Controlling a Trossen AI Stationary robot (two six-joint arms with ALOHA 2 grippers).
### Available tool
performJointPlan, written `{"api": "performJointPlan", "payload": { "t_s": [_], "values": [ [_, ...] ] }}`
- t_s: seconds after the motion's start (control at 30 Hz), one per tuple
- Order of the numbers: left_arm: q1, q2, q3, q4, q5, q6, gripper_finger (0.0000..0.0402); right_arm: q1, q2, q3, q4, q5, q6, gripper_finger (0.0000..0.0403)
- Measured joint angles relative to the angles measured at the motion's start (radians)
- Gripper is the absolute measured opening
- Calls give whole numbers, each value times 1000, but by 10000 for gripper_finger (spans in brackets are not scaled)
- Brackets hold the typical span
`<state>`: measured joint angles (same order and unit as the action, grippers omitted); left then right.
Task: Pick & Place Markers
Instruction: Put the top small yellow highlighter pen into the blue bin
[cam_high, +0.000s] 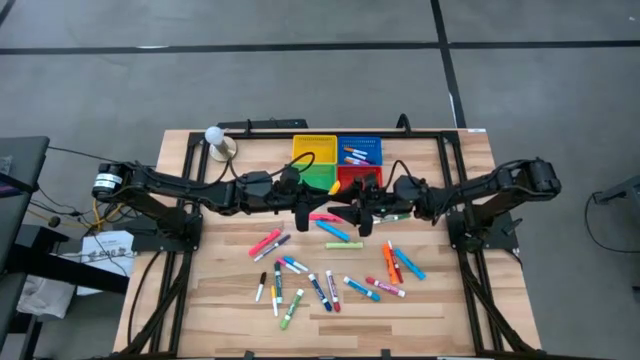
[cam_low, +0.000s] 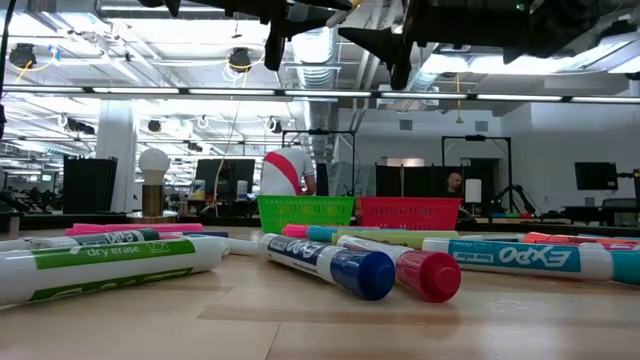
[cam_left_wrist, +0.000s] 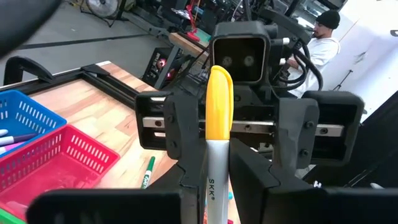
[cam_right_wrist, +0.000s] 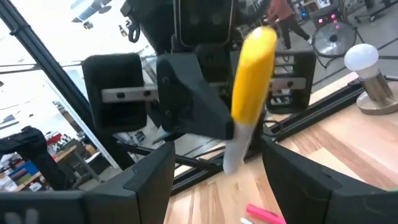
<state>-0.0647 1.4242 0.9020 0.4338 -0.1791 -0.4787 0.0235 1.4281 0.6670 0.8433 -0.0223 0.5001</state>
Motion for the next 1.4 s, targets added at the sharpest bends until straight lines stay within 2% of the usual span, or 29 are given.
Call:
{"api": "performJointPlan", "payload": {
  "t_s": [0.27,0.53,0.97,1.4],
  "values": [
    [0,0,0,2,0,2,54,-8,0,76,-157,4,-29,221],
    [0,0,0,3,-1,2,54,-28,0,77,-163,7,-30,215],
    [2,0,0,8,-5,4,54,-27,-2,77,-161,3,-29,127],
    [1,0,0,12,-11,2,54,-27,-2,77,-162,5,-30,91]
  ]
}}
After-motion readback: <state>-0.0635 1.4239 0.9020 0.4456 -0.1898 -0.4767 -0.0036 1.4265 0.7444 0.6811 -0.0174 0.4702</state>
